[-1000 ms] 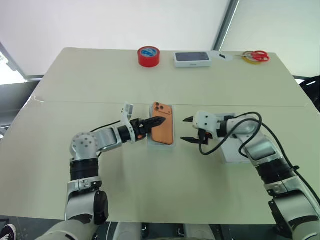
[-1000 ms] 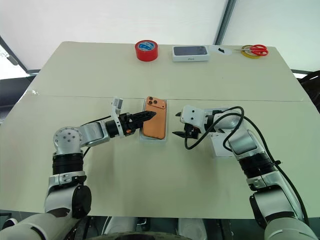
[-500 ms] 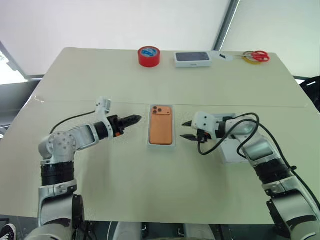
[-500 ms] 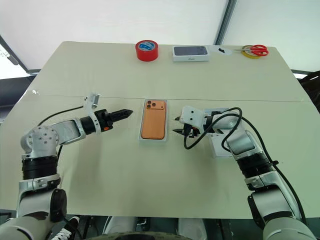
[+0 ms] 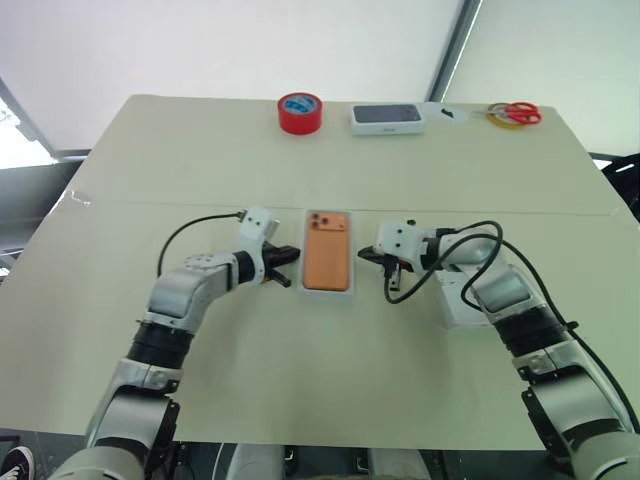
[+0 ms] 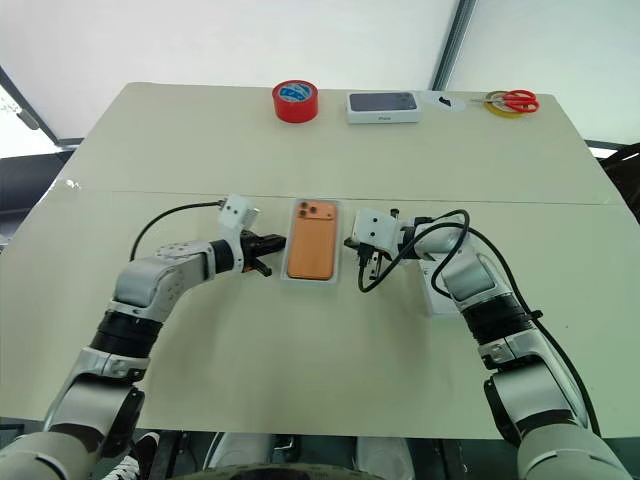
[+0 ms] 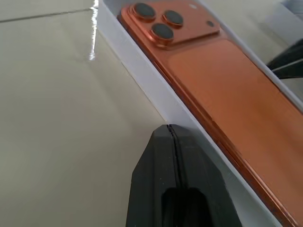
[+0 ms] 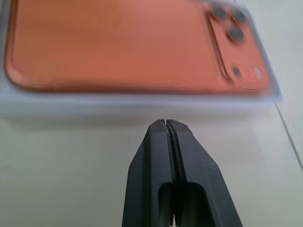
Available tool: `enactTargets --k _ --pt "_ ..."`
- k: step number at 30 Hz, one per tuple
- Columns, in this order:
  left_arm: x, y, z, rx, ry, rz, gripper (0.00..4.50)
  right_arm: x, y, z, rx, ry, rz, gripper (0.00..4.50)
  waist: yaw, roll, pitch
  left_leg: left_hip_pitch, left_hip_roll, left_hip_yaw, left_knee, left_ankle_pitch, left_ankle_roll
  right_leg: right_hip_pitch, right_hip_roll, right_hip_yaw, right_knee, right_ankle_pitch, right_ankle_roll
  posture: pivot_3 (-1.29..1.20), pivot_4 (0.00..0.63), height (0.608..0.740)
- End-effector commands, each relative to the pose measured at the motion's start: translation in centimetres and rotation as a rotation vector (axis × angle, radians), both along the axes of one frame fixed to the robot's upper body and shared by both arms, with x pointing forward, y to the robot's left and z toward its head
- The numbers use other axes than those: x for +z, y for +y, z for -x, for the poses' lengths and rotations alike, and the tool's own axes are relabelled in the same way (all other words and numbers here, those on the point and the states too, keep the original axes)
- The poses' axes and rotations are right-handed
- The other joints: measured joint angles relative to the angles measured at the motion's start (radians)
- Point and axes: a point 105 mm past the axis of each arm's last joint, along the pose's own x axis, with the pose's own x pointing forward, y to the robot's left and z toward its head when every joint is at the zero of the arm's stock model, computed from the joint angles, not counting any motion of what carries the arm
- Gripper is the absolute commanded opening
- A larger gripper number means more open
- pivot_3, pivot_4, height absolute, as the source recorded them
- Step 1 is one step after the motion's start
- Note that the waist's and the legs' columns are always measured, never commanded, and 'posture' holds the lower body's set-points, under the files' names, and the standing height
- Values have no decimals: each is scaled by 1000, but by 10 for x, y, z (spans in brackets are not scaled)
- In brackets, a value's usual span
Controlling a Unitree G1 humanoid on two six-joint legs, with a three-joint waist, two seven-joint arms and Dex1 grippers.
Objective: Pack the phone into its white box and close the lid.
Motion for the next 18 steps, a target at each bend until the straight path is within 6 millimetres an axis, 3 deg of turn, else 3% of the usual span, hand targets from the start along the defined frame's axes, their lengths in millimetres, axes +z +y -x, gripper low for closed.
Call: enactTargets --k 1,11,18 --pt "11 -38 23 -214 16 62 0 12 -3 8 31 -25 -5 42 1 0 0 0 0 0 0 0 0 0 0 0 0 0 0 0 150 730" --pt "12 -88 29 -310 -10 90 0 15 -60 38 -45 42 105 42 17 0 0 0 0 -1 1 0 1 1 -1 0 0 0 0 0 150 730" --pt "7 -97 30 -327 -9 83 0 13 -72 48 -79 64 122 42 14 0 0 0 1 -1 1 0 1 1 1 0 0 0 0 0 150 730"
